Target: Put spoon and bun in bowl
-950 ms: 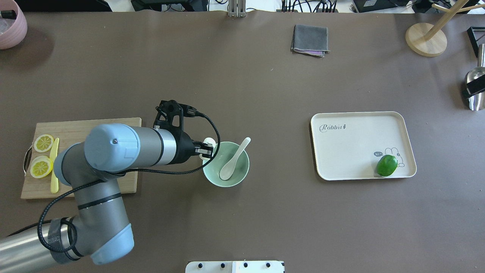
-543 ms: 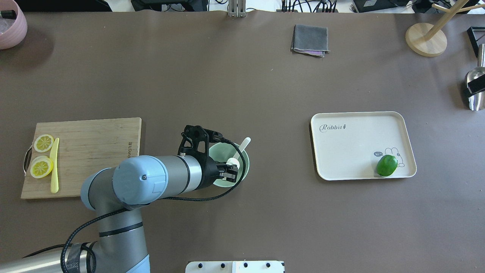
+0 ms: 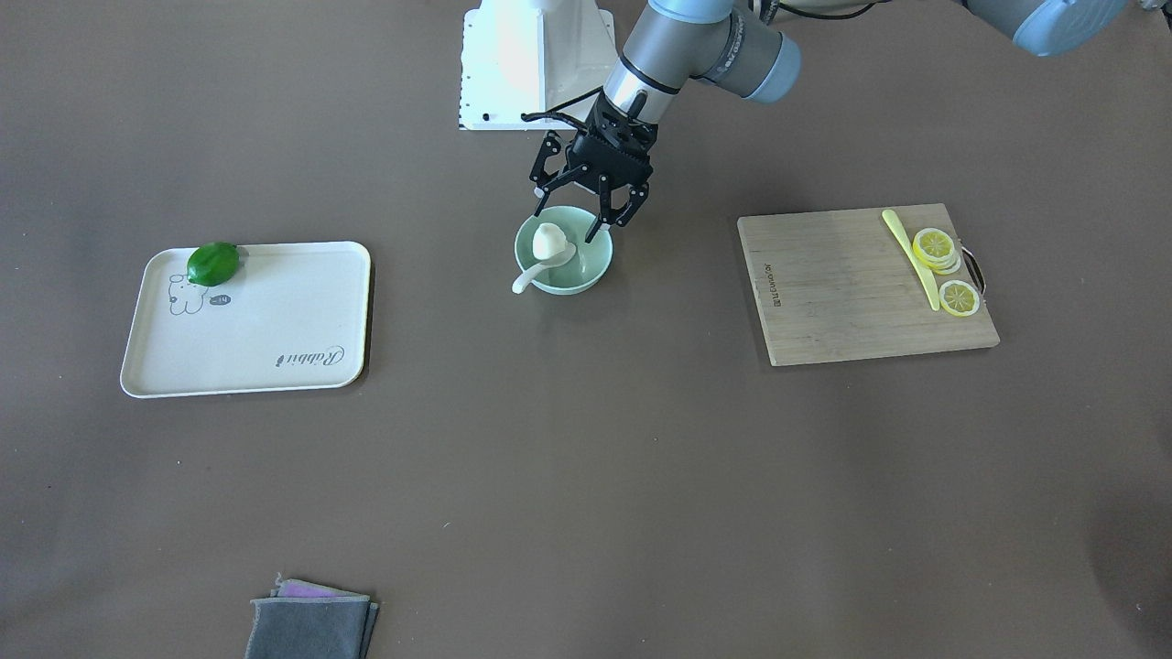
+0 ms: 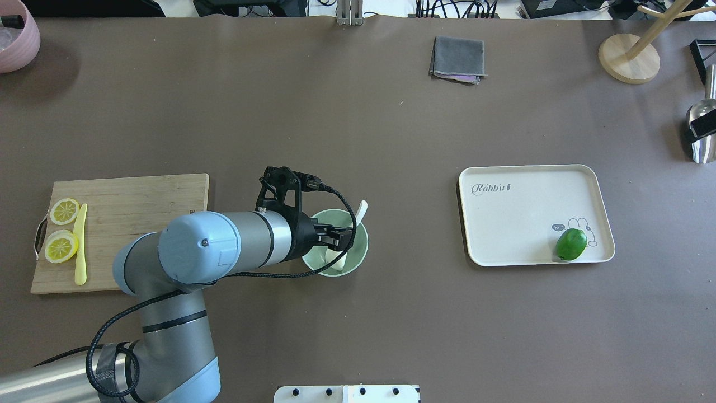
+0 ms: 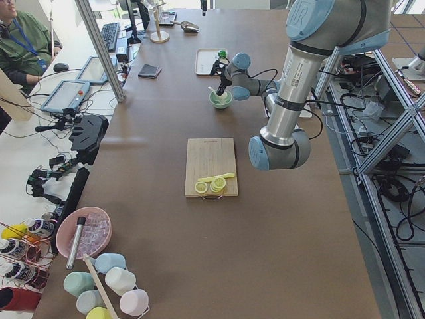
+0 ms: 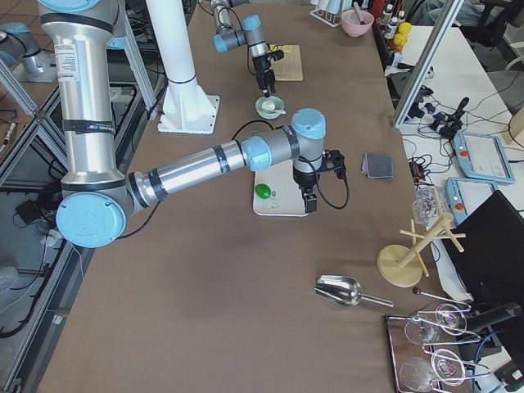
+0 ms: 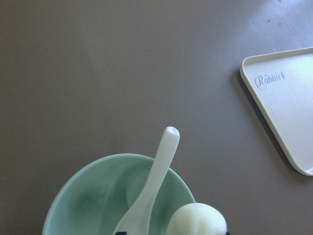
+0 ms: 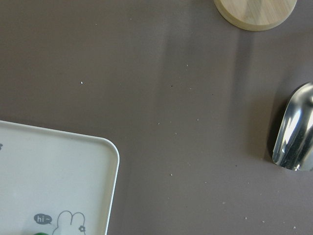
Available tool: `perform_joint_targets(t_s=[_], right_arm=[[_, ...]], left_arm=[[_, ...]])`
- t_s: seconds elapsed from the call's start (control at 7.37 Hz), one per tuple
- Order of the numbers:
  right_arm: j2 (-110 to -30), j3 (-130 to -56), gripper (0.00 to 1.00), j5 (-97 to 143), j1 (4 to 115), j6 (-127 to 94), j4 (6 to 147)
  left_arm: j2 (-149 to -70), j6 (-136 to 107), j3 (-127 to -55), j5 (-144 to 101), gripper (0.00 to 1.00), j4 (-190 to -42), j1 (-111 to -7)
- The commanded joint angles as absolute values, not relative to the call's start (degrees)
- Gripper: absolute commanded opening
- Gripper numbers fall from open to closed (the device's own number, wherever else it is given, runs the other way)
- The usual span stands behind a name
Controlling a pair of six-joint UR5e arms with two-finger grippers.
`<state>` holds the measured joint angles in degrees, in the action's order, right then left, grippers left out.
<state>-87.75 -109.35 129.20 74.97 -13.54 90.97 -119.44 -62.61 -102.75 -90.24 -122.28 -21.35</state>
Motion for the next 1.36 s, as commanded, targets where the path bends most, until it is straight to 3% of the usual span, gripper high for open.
perform_joint_targets(t_s=[0.0,0.27,0.95,1.22], right_arm=[[-87.7,-109.3,1.0,129.2,75.0,-13.5,91.0],[-89.0,-109.2,1.0,128.9,75.1,-12.9,91.0],[-98.5,-108.8,1.0,129.5,82.7,-4.1,91.5],[-101.5,-108.6,1.0,129.5,84.8,-3.6,91.5]], left_arm=[[-119.4,-62.6,-102.7,-90.5,0.84,-121.7,-23.0],[-118.9,-62.5,-102.7,-91.3,0.97,-120.0,-25.2],[-118.5,-34.4,-106.3,-119.3,0.99,-88.0,-51.6],[-113.0,-15.9,-107.0,-123.3,0.98,-81.7,-63.7]])
